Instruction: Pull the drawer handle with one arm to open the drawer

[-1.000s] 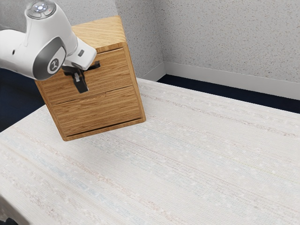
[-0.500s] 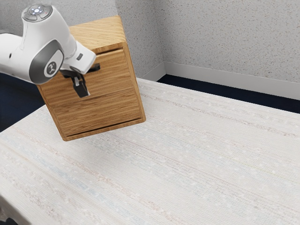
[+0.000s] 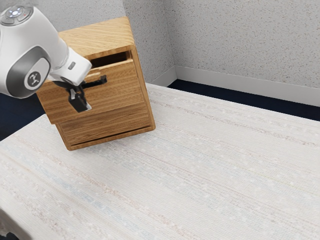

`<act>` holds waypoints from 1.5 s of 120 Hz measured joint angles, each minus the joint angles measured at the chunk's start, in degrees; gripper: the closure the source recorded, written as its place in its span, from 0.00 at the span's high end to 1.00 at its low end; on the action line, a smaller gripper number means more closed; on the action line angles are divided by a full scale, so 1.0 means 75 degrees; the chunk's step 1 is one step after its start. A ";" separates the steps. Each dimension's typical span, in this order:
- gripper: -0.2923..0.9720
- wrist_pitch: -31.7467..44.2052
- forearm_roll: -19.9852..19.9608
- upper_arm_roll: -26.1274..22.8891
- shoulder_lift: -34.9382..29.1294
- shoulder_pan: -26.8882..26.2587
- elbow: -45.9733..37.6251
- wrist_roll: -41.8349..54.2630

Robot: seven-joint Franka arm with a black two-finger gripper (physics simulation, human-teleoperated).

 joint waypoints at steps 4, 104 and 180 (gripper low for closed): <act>0.75 -0.0008 0.0002 0.0000 -0.0075 -0.0064 -0.0078 0.0004; 0.76 -0.0211 0.0193 0.0093 -0.1929 -0.0977 -0.1834 0.0028; 0.74 -0.0583 0.0516 0.0036 -0.3088 -0.1267 -0.2557 0.0017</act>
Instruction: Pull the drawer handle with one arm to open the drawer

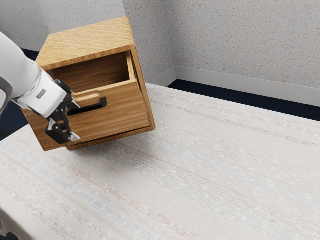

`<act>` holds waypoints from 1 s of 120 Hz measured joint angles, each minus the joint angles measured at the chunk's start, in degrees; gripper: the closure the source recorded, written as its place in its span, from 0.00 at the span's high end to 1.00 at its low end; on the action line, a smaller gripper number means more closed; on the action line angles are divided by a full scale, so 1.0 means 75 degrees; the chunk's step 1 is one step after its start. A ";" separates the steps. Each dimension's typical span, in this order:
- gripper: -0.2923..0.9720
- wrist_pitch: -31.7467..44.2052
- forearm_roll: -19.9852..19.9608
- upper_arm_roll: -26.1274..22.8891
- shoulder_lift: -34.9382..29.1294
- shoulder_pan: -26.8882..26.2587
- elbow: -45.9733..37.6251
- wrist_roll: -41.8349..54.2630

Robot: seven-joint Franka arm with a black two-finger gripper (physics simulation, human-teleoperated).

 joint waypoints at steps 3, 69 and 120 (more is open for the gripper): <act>0.75 -0.0009 0.0011 -0.0005 -0.0006 0.0000 0.0021 0.0000; 0.77 -0.1686 -0.0439 -0.0324 -0.0040 -0.0011 0.1991 -0.0498; 0.77 -0.4829 -0.0544 -0.0837 0.1169 0.0056 0.4065 -0.3564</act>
